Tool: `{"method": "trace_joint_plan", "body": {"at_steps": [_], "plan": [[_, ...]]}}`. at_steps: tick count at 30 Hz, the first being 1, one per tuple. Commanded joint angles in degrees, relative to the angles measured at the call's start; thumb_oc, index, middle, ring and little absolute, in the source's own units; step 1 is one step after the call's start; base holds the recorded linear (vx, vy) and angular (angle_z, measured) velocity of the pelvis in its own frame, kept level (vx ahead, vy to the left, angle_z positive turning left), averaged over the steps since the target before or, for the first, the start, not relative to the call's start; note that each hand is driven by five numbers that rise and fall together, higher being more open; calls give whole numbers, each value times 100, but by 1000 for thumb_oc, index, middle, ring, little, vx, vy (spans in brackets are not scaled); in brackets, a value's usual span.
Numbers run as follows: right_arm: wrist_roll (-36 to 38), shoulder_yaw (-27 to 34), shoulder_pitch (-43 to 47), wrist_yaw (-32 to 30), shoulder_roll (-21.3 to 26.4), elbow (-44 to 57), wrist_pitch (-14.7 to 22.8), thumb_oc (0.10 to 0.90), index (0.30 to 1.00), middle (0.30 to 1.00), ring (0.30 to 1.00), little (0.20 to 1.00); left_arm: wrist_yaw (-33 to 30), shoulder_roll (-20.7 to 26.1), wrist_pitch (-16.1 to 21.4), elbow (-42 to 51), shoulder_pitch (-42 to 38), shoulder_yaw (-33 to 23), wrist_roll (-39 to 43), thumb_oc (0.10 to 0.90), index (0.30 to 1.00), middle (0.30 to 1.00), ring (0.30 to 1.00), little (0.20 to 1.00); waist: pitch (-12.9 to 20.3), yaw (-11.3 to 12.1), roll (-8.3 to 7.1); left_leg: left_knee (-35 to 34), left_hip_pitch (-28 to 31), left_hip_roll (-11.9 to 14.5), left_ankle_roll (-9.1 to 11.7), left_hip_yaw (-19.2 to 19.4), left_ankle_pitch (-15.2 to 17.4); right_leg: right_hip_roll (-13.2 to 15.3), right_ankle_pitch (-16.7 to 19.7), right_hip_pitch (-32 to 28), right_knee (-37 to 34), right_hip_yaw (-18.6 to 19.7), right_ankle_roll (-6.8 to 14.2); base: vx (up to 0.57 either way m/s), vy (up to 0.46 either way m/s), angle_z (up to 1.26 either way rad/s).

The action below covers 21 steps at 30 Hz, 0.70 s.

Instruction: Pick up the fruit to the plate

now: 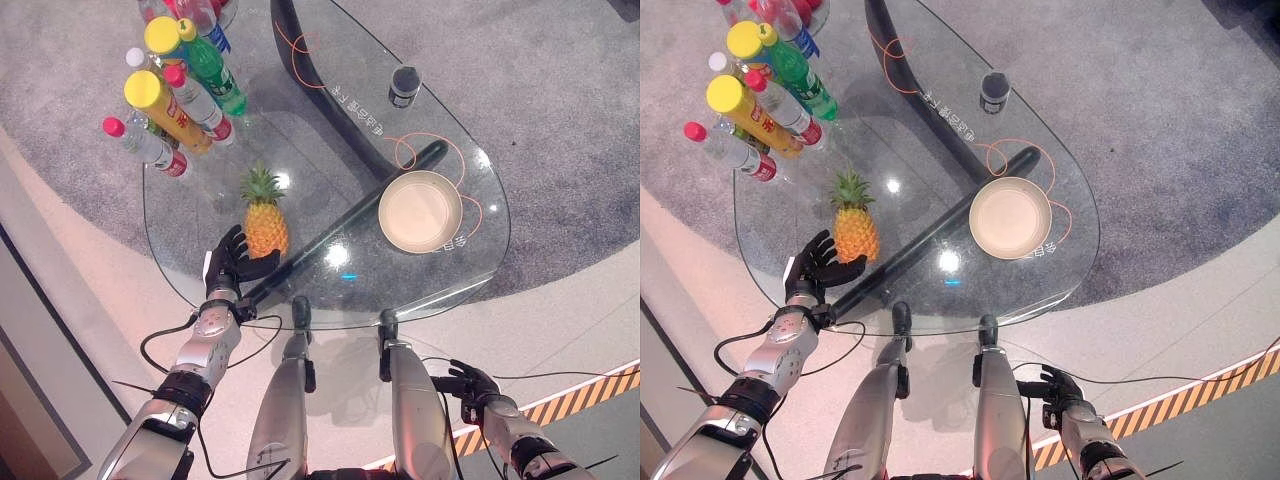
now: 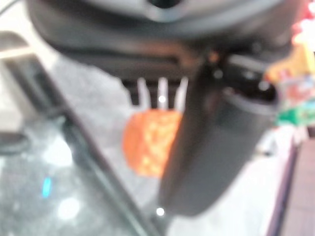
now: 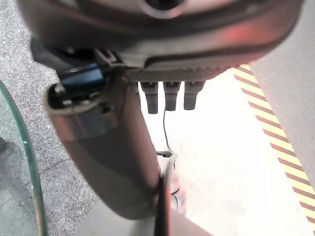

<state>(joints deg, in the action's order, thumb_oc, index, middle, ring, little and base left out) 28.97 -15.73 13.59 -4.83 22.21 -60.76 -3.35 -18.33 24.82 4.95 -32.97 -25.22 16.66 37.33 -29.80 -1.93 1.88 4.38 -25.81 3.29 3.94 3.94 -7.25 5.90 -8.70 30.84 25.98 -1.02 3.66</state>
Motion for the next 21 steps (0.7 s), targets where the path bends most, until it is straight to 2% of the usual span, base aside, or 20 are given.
{"method": "trace_joint_plan", "body": {"at_steps": [1, 7, 8, 18, 21], "plan": [[65, -258, -258, 12, -65, 145, -88, 800, 900, 900, 900, 900, 98, -44, -60, 52, -395, 26, 3, 800, 900, 900, 900, 900, 1, -189, -220, 1221, -215, -242, -271, 172, 606, 110, 1370, -328, -1369, -371, -75, 32, -5, 0], [73, -313, -200, -22, -51, 172, -97, 800, 900, 900, 900, 900, 137, 4, -403, -69, -521, 136, -85, 800, 900, 900, 900, 900, 1, -208, -214, 1272, -345, -247, -263, 162, 595, 98, 1374, -212, -1331, -351, -79, 7, -1, 0], [64, -328, -178, -40, -40, 222, -147, 800, 900, 900, 900, 900, 99, 37, -638, -104, -592, 213, -147, 800, 900, 900, 900, 900, 1, -226, -209, 1291, -389, -254, -272, 161, 594, 89, 1376, -158, -1305, -337, -82, 48, -9, -1], [119, -451, -44, -51, -48, 144, -142, 800, 900, 900, 900, 900, 30, 204, -1323, -341, -1150, 430, -91, 800, 900, 900, 900, 900, 1, -308, -210, 1354, -543, -235, -265, 179, 581, 61, 1383, -7, -1265, -286, -80, 19, -11, 0], [130, -480, -6, -70, -59, 145, -159, 800, 900, 900, 900, 900, 15, 192, -1393, -373, -1253, 466, -43, 800, 900, 900, 900, 900, 1, -328, -215, 1355, -562, -233, -262, 187, 572, 50, 1390, 12, -1271, -276, -85, 9, -5, -1]]}}
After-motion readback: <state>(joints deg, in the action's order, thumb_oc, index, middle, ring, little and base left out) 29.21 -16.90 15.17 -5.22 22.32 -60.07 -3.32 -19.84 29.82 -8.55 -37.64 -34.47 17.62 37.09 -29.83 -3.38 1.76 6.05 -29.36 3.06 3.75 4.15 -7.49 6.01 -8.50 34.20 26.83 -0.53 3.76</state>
